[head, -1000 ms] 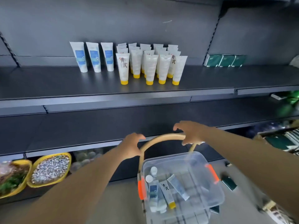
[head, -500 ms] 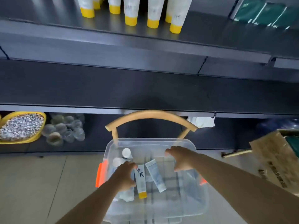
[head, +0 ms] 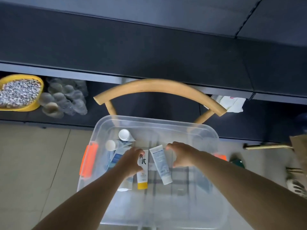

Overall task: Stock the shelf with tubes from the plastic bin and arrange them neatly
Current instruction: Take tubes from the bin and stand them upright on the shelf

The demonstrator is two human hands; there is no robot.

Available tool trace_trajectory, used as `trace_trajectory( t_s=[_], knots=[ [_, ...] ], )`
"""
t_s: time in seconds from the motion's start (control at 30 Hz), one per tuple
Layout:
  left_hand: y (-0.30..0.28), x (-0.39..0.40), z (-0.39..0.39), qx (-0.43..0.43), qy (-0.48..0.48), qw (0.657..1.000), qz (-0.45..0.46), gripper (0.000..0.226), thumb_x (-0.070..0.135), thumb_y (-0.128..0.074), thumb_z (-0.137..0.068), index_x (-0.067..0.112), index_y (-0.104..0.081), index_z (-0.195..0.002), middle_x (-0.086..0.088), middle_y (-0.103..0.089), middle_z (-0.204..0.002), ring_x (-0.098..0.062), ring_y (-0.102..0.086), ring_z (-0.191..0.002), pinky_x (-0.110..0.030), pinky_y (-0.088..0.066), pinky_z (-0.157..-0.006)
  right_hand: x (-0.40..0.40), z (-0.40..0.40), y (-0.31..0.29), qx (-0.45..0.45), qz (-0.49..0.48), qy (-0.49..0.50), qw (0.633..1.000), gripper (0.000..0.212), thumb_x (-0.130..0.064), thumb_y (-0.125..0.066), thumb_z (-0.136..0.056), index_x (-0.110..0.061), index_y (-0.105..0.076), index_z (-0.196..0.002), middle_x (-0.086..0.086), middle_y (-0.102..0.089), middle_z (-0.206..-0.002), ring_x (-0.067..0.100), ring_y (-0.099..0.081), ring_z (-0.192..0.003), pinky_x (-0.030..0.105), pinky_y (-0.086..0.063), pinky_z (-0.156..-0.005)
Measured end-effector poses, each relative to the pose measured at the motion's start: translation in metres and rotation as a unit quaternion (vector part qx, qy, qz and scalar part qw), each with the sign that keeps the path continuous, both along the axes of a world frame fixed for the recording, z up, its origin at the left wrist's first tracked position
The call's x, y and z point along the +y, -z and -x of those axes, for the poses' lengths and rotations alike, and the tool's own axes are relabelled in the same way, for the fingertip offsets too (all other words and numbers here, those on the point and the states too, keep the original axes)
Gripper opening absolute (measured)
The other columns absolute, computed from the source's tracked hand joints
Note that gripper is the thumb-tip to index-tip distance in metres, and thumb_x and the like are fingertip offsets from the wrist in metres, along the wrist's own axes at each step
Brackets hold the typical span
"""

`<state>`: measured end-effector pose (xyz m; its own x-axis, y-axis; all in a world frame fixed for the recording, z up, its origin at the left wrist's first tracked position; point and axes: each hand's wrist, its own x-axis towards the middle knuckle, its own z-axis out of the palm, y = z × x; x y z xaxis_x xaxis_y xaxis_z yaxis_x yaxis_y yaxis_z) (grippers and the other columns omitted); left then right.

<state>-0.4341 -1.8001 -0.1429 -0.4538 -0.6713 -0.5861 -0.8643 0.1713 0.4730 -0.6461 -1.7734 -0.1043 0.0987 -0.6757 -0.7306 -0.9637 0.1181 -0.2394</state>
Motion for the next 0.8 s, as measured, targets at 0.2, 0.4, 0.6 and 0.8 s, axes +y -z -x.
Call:
trace_trajectory(
  t_s=[0.2, 0.4, 0.6, 0.8],
  knots=[
    [0.012, -0.008, 0.000, -0.019, 0.000, 1.000, 0.001, 0.061, 0.015, -0.075, -0.075, 0.018, -0.047, -0.129, -0.004, -0.047, -0.133, -0.019, -0.045, -0.122, -0.027, -0.043, -0.100, -0.013, -0.003, 0.020, -0.009, -0.002, 0.005, 1.000, 0.069, -0.023, -0.074, -0.077, -0.023, -0.039, -0.136, 0.001, -0.048, -0.125, 0.019, -0.050, -0.113, 0.028, -0.042, -0.087],
    [0.019, -0.017, -0.001, -0.028, 0.018, 0.999, 0.020, 0.055, 0.015, -0.072, -0.078, 0.019, -0.048, -0.128, -0.002, -0.048, -0.133, -0.018, -0.046, -0.120, -0.026, -0.044, -0.095, -0.021, -0.011, 0.038, -0.015, 0.000, 0.006, 1.000, 0.069, -0.020, -0.076, -0.076, -0.024, -0.040, -0.134, 0.000, -0.050, -0.125, 0.020, -0.051, -0.113, 0.034, -0.046, -0.092],
    [0.022, -0.024, 0.000, -0.037, 0.050, 0.997, 0.055, 0.050, 0.010, -0.065, -0.082, 0.019, -0.048, -0.128, -0.002, -0.046, -0.132, -0.018, -0.046, -0.120, -0.028, -0.047, -0.095, -0.028, -0.015, 0.051, -0.006, 0.002, -0.014, 1.000, 0.068, -0.019, -0.076, -0.075, -0.023, -0.041, -0.133, 0.000, -0.050, -0.124, 0.020, -0.050, -0.113, 0.034, -0.046, -0.091],
    [0.023, -0.031, 0.008, -0.059, 0.128, 0.983, 0.118, 0.045, 0.008, -0.058, -0.088, 0.017, -0.046, -0.131, -0.004, -0.043, -0.133, -0.022, -0.044, -0.125, -0.034, -0.048, -0.097, -0.035, -0.024, 0.067, 0.030, 0.002, -0.067, 0.997, 0.070, -0.018, -0.075, -0.076, -0.022, -0.037, -0.136, 0.002, -0.046, -0.126, 0.022, -0.045, -0.119, 0.039, -0.046, -0.094]
  ],
)
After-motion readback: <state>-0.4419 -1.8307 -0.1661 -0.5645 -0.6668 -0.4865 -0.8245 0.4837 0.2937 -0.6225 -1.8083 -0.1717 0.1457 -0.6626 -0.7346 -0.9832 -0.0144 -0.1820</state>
